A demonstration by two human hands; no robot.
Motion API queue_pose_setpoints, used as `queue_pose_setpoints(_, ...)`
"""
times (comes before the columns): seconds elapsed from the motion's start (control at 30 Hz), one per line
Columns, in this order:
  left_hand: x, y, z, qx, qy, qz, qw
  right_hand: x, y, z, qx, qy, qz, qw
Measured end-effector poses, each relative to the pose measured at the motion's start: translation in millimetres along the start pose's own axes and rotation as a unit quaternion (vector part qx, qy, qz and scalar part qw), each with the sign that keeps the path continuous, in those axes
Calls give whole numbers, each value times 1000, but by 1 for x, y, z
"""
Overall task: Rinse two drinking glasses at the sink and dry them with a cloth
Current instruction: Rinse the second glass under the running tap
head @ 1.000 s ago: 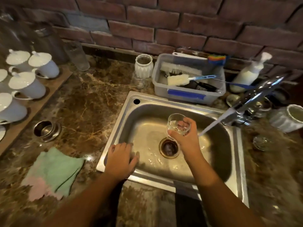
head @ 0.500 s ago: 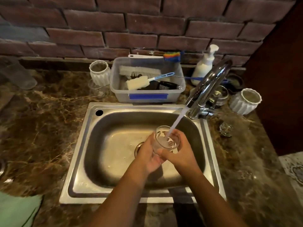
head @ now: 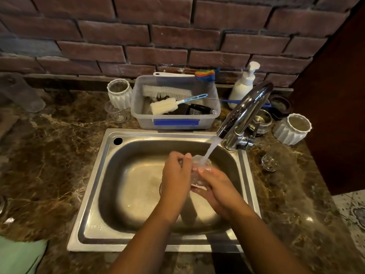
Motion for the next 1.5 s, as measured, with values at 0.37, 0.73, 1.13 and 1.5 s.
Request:
queue_pose_setpoints(0.37,-5,10,-16,155,240,-101,953,-26,1,-42,174,316,-6,933)
queue_pose_setpoints(0.73,-10,2,-22,235,252,-90,934,-26,-2,-39,181,418,9,890)
queue_pose_setpoints(1.13,5,5,-8,65,198,-82,975,-29,-7,-27,119,222,98,963)
queue_pose_setpoints(1.5,0,6,-13,246,304,-100,915,-39,3,-37,234,451,19,861)
Point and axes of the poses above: each hand's wrist, its own y-axis away from the middle knuckle, its own x-axis out of the back of the hand, z = x × y, the point moved 5 cm from there along -y, towards the middle knuckle, and after that the axes turned 10 degrees about x, right-handed, at the moved point
